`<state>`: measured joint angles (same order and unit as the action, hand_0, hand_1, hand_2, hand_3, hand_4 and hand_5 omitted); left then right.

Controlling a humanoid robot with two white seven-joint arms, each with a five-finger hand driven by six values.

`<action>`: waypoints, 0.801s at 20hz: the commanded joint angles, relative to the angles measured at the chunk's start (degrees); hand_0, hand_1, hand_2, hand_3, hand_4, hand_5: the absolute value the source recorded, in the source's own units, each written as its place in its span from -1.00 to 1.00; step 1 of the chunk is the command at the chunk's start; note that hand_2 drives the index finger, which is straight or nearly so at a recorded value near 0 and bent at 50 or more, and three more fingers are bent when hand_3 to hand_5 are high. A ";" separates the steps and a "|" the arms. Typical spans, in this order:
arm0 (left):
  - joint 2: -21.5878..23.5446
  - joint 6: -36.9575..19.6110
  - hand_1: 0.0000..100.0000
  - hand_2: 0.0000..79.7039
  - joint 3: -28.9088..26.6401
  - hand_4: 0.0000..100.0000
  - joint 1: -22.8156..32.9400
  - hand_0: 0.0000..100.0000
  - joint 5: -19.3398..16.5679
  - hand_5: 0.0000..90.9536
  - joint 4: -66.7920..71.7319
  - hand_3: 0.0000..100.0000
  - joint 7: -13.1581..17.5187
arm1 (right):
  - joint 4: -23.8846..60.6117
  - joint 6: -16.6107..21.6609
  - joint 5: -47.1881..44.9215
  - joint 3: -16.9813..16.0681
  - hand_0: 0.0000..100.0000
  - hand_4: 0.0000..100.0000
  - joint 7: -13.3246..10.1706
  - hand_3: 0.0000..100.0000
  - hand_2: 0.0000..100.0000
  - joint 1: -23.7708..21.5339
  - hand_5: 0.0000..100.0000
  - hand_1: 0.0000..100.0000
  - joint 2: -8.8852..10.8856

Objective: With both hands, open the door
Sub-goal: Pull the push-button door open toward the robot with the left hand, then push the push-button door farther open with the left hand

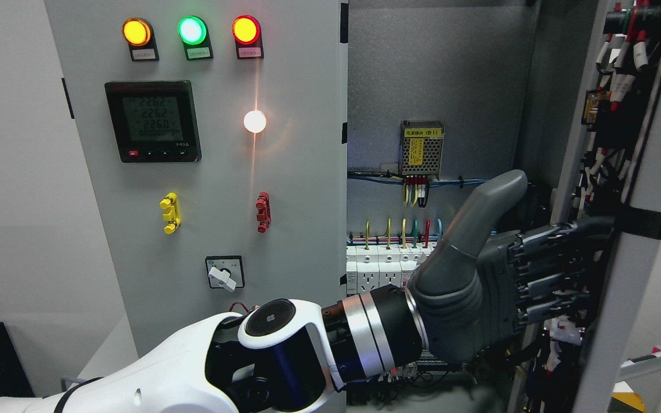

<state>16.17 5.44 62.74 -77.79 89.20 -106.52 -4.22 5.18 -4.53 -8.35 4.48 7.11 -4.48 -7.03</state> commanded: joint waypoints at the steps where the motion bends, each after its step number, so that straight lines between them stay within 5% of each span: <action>1: -5.89 -0.26 -1.00 -1.00 1.06 -1.00 -0.61 -1.00 -0.17 -1.00 3.24 -1.00 0.00 | 0.00 0.05 0.00 0.00 -0.62 -1.00 -0.16 -1.00 -1.00 0.00 -1.00 -1.00 0.00; 16: -16.35 1.50 -1.00 -1.00 0.62 -1.00 -2.19 -1.00 -0.61 -1.00 11.94 -1.00 -0.09 | 0.00 0.05 0.00 0.00 -0.62 -1.00 -0.16 -1.00 -1.00 0.00 -1.00 -1.00 0.00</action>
<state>6.73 6.57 63.33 -79.64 88.80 -100.21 -4.12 5.18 -4.53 -8.35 4.48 6.98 -4.48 -7.03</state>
